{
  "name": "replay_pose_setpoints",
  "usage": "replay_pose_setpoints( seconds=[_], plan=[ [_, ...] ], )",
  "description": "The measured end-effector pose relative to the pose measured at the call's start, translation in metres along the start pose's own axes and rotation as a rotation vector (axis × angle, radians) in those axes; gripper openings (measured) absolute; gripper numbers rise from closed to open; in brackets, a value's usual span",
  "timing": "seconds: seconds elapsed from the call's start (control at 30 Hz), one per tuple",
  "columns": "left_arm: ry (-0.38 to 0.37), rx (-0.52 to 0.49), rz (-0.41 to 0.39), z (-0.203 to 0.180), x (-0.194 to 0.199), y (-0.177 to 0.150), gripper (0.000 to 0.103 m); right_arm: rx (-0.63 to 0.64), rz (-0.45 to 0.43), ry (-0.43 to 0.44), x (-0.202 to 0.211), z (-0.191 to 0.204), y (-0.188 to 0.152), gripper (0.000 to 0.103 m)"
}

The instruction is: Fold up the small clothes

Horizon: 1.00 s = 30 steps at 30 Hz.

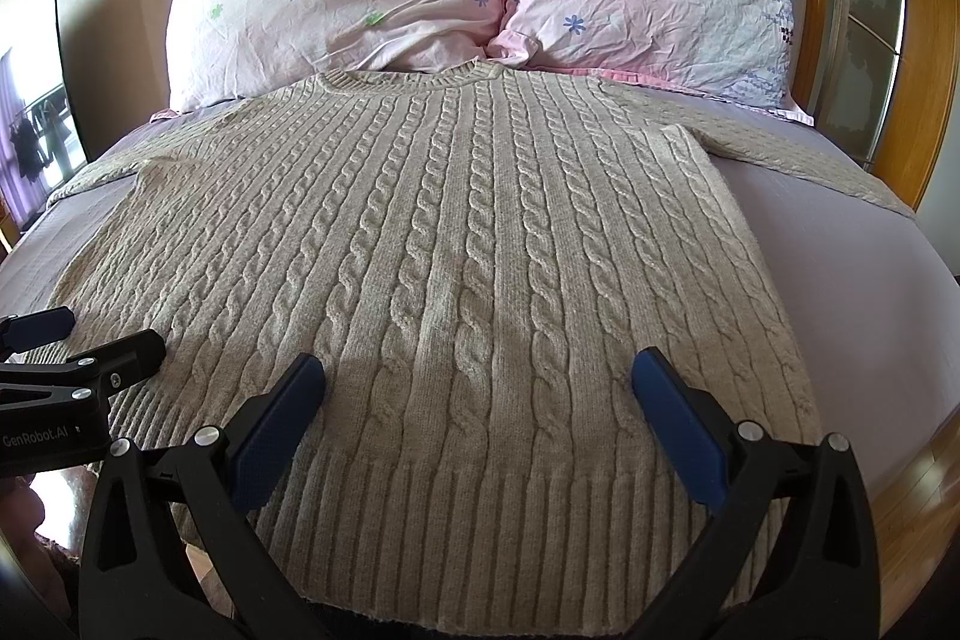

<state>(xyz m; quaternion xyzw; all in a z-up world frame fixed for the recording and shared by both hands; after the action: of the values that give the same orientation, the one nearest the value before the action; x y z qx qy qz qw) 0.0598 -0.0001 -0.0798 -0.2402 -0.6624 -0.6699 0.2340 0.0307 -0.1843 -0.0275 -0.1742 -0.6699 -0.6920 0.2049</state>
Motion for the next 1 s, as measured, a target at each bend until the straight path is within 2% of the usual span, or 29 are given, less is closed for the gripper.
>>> replay_pose_setpoints(
  seconds=[1.0],
  plan=[
    [0.0,0.0,-0.002,0.0,0.0,0.0003,0.101,0.0,0.0,0.0,-0.0001,0.0,0.0001,0.102]
  ],
)
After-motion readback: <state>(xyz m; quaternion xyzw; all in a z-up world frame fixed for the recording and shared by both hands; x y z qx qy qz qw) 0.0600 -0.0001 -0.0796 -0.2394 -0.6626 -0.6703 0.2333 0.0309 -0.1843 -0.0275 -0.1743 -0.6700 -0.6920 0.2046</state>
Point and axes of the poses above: each gripper's, at about its wrist camera, not at the fingertips, and x roughly against the way its jaws point, z to its left, y to its top, the point moved 10 cm from there along -x, roughly the way its jaws point, and after that the axes turned 14 degrees about -z, right-handed, at the moved point
